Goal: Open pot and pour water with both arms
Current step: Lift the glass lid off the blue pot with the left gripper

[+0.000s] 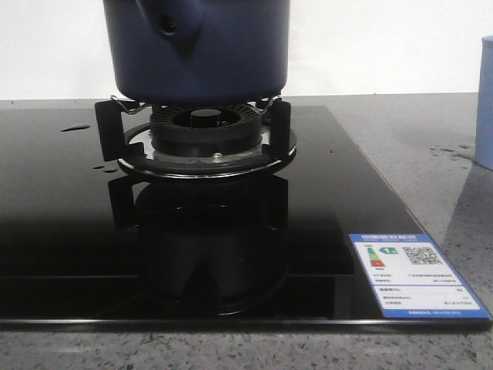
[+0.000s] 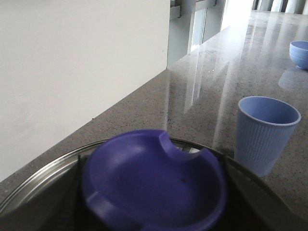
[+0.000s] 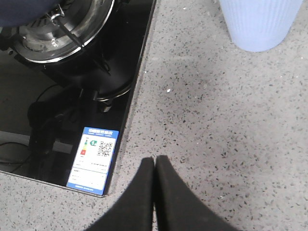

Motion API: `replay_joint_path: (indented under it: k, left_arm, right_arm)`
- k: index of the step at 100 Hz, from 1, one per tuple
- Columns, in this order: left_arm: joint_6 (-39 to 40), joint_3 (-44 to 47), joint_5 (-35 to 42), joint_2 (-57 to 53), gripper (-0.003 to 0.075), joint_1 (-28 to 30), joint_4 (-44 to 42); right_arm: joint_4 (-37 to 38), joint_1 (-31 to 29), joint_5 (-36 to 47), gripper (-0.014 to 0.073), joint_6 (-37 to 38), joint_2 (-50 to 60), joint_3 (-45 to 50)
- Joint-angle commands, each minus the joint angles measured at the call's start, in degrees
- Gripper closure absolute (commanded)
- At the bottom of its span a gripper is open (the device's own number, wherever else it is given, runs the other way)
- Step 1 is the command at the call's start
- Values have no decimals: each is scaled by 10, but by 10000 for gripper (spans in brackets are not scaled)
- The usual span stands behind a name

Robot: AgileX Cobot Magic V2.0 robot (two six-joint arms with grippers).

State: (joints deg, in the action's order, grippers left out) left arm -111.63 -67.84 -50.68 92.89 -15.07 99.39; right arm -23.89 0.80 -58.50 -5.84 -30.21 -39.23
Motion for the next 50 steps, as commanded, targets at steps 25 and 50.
replay_joint_path:
  k: [25, 50]
  left_arm:
    - [-1, -24, -29, -42, 500, 2, 73]
    - [16, -40, -24, -106, 500, 27, 62]
  right_arm:
    - [-11, -3, 57, 663, -8, -8, -19]
    - [-11, -3, 147, 663, -39, -8, -19]
